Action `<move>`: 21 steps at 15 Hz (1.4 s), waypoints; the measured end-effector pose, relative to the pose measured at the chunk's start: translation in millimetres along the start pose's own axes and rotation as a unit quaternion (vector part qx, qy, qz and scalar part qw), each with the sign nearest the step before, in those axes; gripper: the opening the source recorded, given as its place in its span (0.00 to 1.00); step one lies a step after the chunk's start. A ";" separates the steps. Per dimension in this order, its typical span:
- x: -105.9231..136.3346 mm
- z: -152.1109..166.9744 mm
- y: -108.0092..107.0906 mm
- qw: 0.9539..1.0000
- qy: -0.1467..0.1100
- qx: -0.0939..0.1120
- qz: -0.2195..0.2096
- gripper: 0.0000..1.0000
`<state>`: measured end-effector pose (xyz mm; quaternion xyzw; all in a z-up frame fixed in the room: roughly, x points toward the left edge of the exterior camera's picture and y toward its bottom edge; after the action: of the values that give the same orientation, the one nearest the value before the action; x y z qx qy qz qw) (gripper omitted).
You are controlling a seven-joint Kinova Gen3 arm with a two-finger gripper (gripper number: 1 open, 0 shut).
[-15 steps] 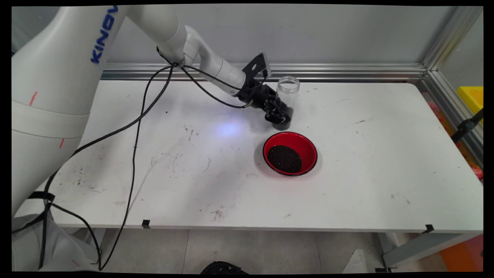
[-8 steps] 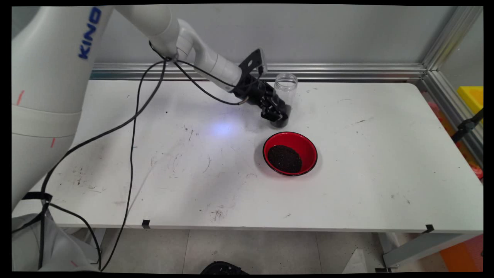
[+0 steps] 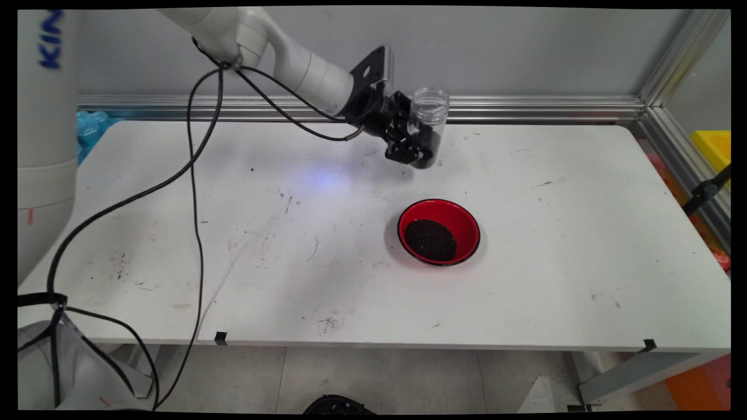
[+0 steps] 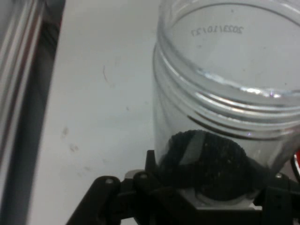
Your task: Pour the black seasoning powder in the red bowl
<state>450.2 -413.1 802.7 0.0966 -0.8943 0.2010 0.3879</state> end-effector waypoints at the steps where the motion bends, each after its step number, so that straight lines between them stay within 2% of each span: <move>1: 5.2 -4.5 1.3 1.000 0.002 0.006 0.023 0.00; 4: 18.8 -13.5 6.5 0.996 0.007 0.019 0.086 0.00; 8: 31.9 -17.5 15.3 0.988 0.009 0.030 0.152 0.00; 14: 43.9 -14.9 33.1 0.968 0.006 0.044 0.248 0.00; 21: 46.8 -11.0 52.5 0.938 0.001 0.053 0.342 0.00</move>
<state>408.3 -361.8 828.9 -0.1947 -0.8610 0.3690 0.2909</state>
